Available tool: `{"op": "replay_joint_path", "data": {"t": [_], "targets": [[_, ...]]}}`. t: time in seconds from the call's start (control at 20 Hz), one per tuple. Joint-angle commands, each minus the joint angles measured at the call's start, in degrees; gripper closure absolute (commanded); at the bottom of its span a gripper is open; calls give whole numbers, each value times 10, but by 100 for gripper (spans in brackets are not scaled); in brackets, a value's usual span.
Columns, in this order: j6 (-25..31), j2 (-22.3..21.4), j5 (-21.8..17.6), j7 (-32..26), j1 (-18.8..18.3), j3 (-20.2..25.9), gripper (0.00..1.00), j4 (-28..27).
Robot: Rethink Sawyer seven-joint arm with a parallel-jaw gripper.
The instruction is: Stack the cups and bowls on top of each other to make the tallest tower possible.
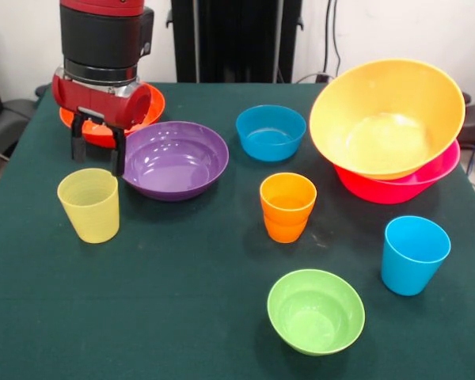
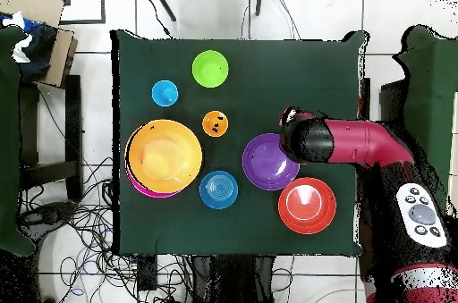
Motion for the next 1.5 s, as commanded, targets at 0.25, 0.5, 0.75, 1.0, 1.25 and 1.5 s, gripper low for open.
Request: {"op": "replay_joint_path", "data": {"t": [0.25,0.5,0.75,1.0,1.25,1.5], "targets": [[56,26,-43,-93,44,25,0,-13],[37,35,-49,-72,58,13,0,-17],[27,37,-50,-66,63,6,0,-16],[24,36,-50,-68,62,5,0,-12],[25,30,-49,-68,63,3,0,-7],[24,28,-50,-71,62,2,0,-7]]}}
